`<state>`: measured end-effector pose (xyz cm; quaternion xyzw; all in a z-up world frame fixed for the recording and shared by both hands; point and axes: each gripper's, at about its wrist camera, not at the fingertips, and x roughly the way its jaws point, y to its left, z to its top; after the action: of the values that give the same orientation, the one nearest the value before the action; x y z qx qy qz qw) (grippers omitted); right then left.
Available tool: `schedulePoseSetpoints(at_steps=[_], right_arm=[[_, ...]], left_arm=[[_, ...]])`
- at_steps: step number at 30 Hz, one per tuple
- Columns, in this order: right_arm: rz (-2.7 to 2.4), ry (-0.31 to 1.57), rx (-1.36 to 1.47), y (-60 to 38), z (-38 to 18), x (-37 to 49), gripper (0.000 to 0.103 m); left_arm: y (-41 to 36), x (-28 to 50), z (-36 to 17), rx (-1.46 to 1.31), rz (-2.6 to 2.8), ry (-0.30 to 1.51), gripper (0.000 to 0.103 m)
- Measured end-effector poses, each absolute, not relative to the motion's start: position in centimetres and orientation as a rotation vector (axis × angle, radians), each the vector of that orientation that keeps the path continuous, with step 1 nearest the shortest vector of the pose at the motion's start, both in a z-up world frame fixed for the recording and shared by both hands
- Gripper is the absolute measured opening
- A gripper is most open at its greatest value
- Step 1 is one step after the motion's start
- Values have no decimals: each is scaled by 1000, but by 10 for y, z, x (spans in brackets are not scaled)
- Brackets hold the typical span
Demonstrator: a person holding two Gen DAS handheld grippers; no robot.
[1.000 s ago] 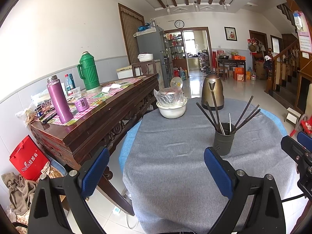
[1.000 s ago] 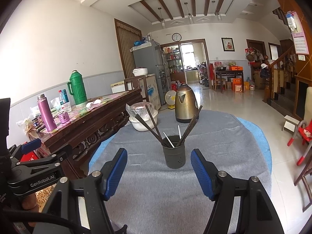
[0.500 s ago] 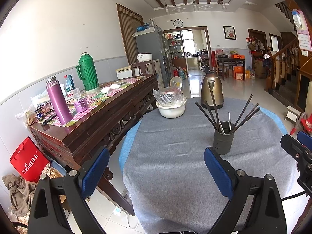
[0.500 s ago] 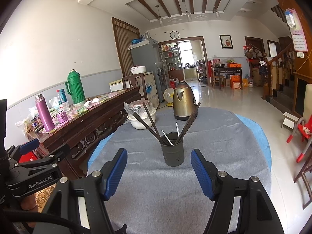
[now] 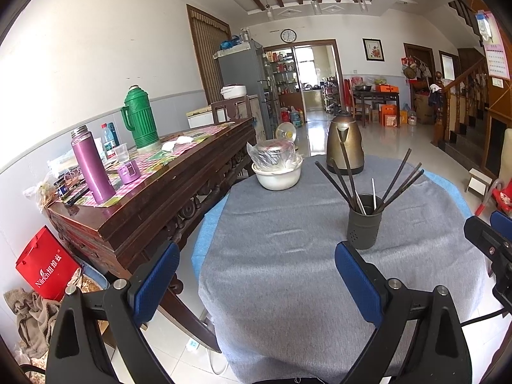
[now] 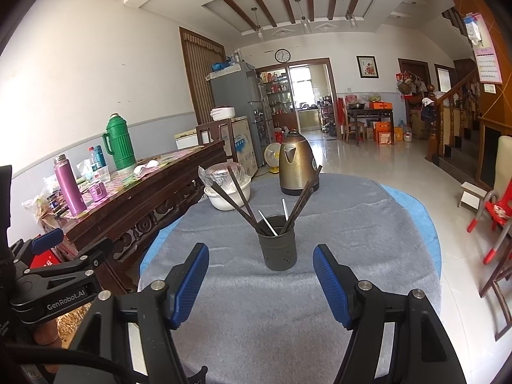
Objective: Organize utensils
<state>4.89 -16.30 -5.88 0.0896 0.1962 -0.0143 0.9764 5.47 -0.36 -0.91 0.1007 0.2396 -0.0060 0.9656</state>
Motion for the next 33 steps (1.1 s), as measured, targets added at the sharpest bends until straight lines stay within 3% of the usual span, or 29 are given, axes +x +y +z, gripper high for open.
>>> schedulePoseSetpoints(at_steps=[33], right_arm=[[-84, 438, 180, -175, -58, 63, 71]], left_arm=[[-15, 79, -29, 180, -21, 538, 98]])
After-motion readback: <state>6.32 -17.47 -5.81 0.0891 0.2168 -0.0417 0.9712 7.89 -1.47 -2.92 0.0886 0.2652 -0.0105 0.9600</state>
